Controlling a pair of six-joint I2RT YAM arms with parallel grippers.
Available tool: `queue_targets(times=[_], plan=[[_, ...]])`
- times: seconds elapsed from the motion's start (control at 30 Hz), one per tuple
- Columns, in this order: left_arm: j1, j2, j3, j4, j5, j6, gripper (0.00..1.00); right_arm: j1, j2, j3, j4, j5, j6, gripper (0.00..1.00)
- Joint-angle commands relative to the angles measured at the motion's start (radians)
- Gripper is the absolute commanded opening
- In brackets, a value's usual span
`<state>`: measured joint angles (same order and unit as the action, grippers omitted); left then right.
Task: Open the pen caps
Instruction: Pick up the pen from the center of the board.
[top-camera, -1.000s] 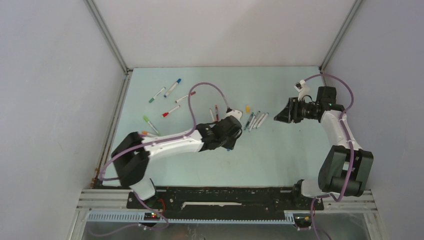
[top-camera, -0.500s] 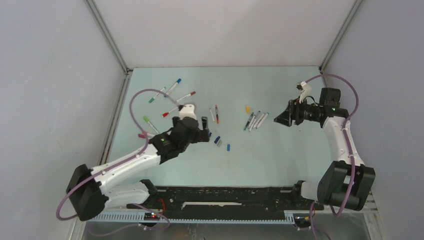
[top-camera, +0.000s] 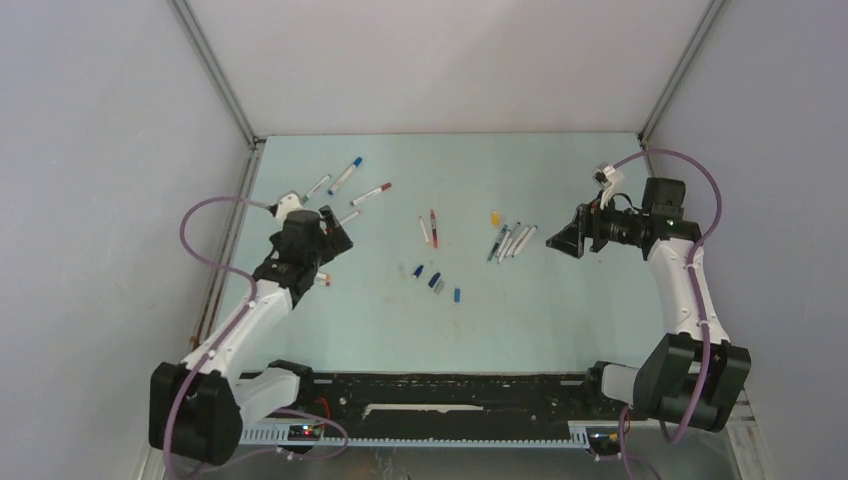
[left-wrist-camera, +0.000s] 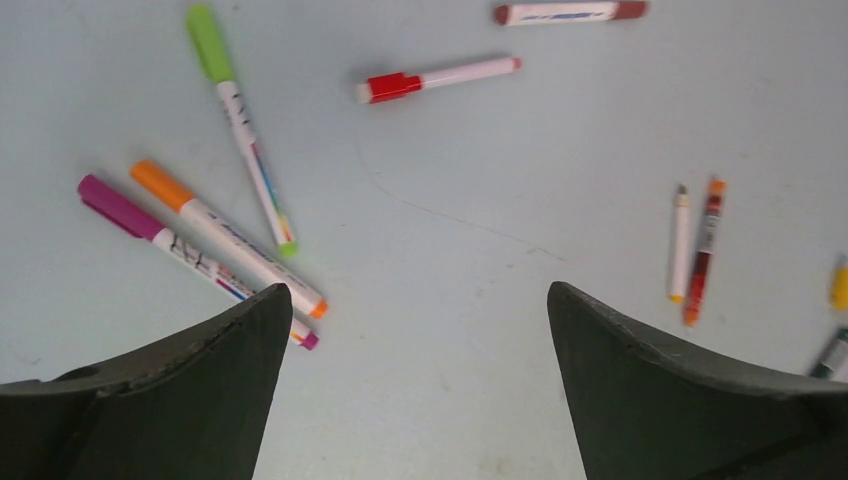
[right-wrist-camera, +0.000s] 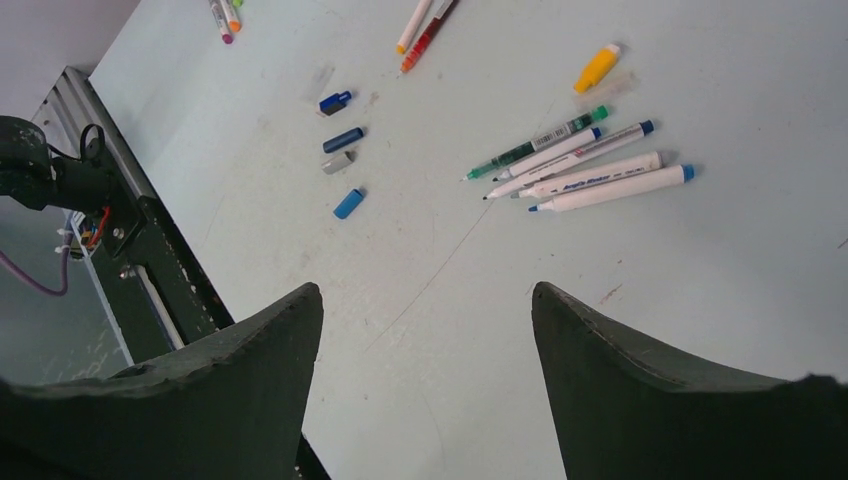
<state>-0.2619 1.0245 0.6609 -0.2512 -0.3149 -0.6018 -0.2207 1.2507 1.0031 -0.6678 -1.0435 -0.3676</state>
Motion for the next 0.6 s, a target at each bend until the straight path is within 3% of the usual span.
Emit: queue_targets(times=[0.0,0.2,0.37,0.57], plan=[[0.098,0.108,0.102,-0.002,0.054,0.007,0.99,-0.008,-0.038,0.000,-0.002,-0.048,-0.039,0.79],[0.192,0.333,0.256,-0.060,0.133,0.065,0.98,-0.009,-0.033,0.000,-0.007,-0.052,-0.048,0.79],[0.208,0.505,0.399,-0.175,0.087,0.130,0.97,-0.009,-0.033,0.000,-0.005,-0.051,-0.045,0.79],[0.286,0.562,0.373,-0.122,0.145,0.092,0.87,-0.009,-0.028,0.000,0.002,-0.043,-0.036,0.79]])
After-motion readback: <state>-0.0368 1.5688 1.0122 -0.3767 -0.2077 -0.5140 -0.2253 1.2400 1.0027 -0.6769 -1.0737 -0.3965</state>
